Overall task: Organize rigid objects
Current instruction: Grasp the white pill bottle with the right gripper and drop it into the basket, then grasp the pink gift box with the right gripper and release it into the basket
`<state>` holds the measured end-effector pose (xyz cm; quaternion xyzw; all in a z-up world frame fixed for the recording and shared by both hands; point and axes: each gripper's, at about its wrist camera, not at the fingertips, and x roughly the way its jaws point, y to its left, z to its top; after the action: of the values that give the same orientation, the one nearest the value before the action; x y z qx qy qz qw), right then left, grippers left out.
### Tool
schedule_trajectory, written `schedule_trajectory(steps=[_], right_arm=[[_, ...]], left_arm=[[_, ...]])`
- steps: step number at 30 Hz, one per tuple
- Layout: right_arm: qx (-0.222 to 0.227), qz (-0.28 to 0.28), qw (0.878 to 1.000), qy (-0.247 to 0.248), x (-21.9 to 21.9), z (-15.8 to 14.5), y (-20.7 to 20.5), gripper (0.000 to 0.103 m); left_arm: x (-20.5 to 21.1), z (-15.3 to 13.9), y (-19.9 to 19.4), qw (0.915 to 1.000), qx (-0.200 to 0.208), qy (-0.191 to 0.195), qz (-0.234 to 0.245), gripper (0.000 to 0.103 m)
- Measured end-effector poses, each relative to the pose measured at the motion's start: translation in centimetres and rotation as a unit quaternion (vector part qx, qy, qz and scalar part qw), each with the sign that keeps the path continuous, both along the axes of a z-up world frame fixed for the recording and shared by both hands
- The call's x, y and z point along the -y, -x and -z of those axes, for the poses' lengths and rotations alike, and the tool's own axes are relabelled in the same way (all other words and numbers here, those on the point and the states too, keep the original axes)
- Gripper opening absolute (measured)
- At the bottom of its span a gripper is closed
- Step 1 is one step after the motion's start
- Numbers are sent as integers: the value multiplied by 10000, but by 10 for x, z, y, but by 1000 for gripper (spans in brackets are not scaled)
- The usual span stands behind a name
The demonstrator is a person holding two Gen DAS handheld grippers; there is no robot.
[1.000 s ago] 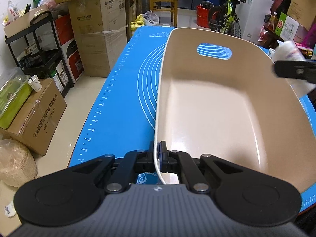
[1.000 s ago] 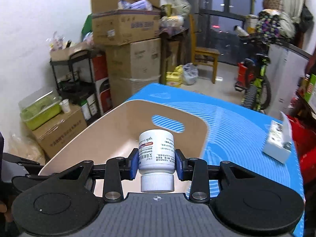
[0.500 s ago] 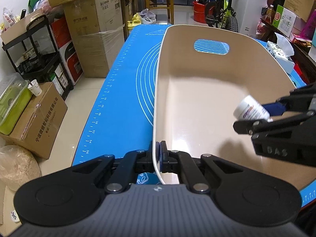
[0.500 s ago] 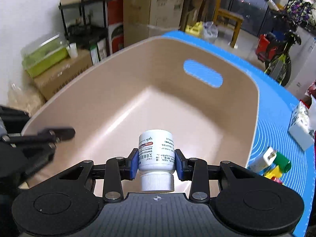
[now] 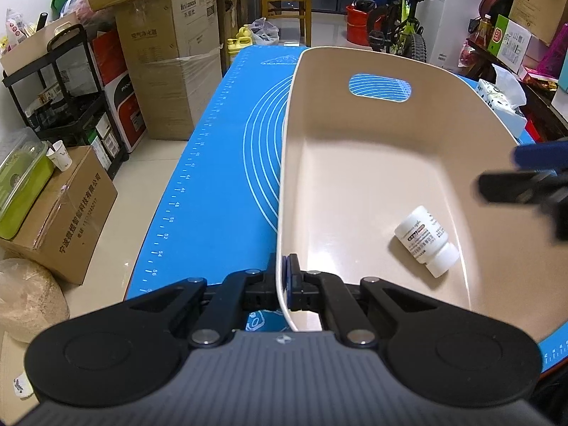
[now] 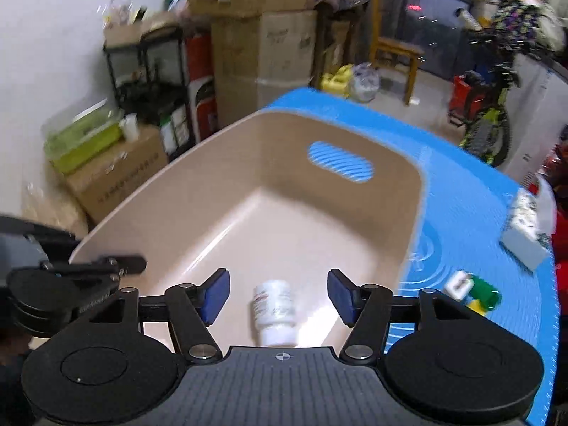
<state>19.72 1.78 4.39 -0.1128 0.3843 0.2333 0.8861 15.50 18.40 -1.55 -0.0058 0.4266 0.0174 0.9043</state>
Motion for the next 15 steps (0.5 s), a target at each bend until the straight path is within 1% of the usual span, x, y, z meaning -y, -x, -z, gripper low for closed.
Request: schedule_trajectory(steps=[5,8,11,15], right_arm=[[212,521,9983,-164,47,-19,8,71],[301,850,9959,-84,79,-22,10,73],[263,1166,9928,-21,107,-14,10,75],[10,1569,9876,86,137,11,14,76]], left_arm=[[1,1,0,10000,13,-20,32,5],[0,1,0,10000,9,-21,35,5],[0,1,0,10000,10,-22,34,5],[0,1,0,10000,11,-19,35,5]])
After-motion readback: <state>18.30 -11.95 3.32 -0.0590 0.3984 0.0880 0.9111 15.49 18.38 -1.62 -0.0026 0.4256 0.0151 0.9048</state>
